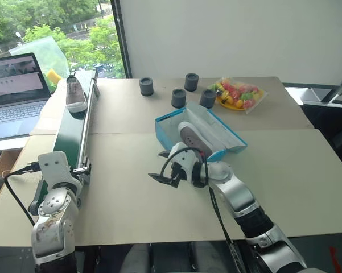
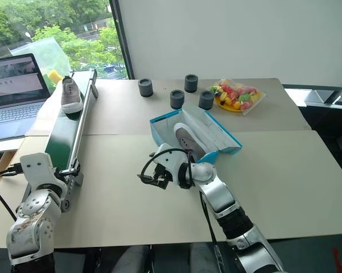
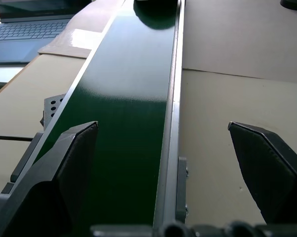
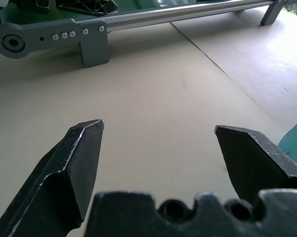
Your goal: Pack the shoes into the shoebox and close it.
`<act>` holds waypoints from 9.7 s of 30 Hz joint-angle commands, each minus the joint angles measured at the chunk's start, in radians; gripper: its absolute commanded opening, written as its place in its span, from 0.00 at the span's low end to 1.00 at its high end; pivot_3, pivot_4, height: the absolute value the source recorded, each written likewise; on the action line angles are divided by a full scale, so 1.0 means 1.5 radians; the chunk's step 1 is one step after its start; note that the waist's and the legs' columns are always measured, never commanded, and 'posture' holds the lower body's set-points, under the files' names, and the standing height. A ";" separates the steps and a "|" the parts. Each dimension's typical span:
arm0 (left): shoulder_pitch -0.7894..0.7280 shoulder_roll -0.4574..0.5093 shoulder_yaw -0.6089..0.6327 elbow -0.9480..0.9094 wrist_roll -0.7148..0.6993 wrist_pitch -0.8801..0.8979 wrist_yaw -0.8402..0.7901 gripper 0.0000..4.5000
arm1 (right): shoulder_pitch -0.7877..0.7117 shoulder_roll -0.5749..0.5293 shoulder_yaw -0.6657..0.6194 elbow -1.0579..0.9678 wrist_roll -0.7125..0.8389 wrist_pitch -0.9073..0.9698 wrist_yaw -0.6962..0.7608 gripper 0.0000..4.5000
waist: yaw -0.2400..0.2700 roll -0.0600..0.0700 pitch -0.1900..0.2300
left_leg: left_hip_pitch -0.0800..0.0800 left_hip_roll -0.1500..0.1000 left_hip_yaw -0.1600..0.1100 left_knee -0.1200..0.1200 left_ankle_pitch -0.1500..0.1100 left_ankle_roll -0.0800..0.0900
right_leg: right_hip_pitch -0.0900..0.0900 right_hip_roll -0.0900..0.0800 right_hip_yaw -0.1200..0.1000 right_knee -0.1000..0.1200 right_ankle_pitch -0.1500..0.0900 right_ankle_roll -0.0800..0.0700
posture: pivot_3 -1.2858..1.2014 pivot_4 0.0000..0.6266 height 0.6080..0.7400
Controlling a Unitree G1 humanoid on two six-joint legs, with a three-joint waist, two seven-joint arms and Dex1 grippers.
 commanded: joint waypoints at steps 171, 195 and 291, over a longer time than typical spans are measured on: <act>0.015 -0.045 -0.378 -0.213 -0.127 0.017 -0.117 1.00 | -0.590 -0.036 0.028 0.738 -0.078 0.320 0.220 0.72 | -0.002 0.004 0.004 | -0.002 -0.001 0.003 0.000 -0.001 0.001 | -0.001 0.000 0.001 -0.001 0.000 0.001 | 0.52 0.24 1.00; 0.009 -0.014 -0.342 -0.214 -0.170 0.046 -0.157 1.00 | -0.193 -0.511 -0.030 0.012 -0.051 0.262 0.373 0.01 | 0.013 0.007 0.005 | -0.005 0.000 0.005 0.001 -0.001 0.001 | -0.002 0.000 0.000 -0.003 0.000 0.001 | 0.52 0.24 1.00; -0.028 0.015 -0.302 -0.217 -0.203 0.099 -0.149 1.00 | -0.236 0.012 -0.299 0.364 -0.015 -0.091 -0.337 0.01 | -0.001 0.005 0.005 | -0.002 0.000 0.004 0.002 0.000 0.001 | 0.000 0.000 0.002 0.000 0.001 0.001 | 0.52 0.24 1.00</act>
